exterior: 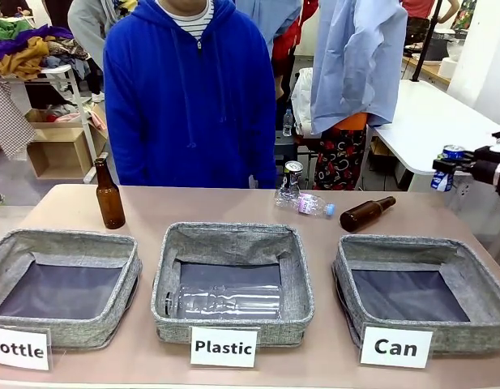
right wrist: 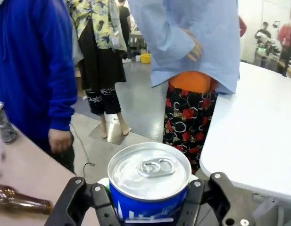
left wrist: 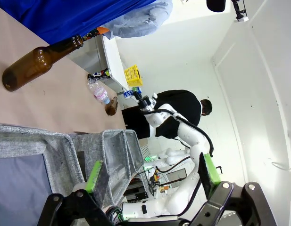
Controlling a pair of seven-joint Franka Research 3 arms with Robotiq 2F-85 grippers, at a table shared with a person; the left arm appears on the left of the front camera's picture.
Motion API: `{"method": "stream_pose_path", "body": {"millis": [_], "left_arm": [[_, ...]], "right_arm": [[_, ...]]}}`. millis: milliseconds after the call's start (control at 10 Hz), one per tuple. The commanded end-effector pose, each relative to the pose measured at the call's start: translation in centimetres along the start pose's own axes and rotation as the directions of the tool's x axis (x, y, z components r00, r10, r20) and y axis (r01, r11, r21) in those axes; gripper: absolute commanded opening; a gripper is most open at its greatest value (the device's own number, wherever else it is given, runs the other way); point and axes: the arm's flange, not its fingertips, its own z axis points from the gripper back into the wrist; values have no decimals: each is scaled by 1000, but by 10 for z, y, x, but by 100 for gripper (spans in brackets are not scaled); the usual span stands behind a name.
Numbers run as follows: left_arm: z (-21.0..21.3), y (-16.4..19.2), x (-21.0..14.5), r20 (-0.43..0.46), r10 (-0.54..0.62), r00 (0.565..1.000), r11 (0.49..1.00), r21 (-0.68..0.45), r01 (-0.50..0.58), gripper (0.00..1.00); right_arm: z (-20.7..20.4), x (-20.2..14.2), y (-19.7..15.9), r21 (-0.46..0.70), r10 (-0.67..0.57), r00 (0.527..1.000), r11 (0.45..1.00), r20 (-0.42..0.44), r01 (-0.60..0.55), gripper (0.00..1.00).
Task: Sort the can waste into the basket.
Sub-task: Pick up the can waste from the table and place it in the right Fabric basket.
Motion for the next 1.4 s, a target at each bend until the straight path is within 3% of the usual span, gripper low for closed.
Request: {"method": "stream_pose_path", "body": {"millis": [0,200,400,600,800,900,1100,1200,1300], "left_arm": [[0,-4,-1,-6,11,1000,1000,-6,-11,100],[0,-4,-1,-6,11,1000,1000,-6,-11,100],[0,-4,-1,-6,11,1000,1000,-6,-11,100],[0,-4,-1,-6,11,1000,1000,-6,-11,100],[0,-4,-1,-6,11,1000,1000,-6,-11,100],[0,-4,-1,-6,11,1000,1000,-6,-11,100],[0,-4,-1,-6,11,1000,1000,-6,-11,100],[0,-4,-1,-6,11,1000,1000,-6,-11,100],[0,-4,-1,-6,11,1000,1000,-6,-11,100]], "right_arm": [[63,80,46,145,1,995,989,-103,14,0],[127,149,110,293,77,945,956,-318,20,0],[170,175,179,452,234,883,892,-408,-28,2],[203,167,252,680,445,803,730,-397,-70,2],[216,144,300,815,611,722,568,-324,-114,2],[215,132,320,848,678,661,517,-322,-117,2],[214,129,327,853,696,648,504,-308,-136,2],[213,129,328,850,695,658,504,-291,-156,24],[214,128,329,849,696,656,505,-291,-159,59]]}}
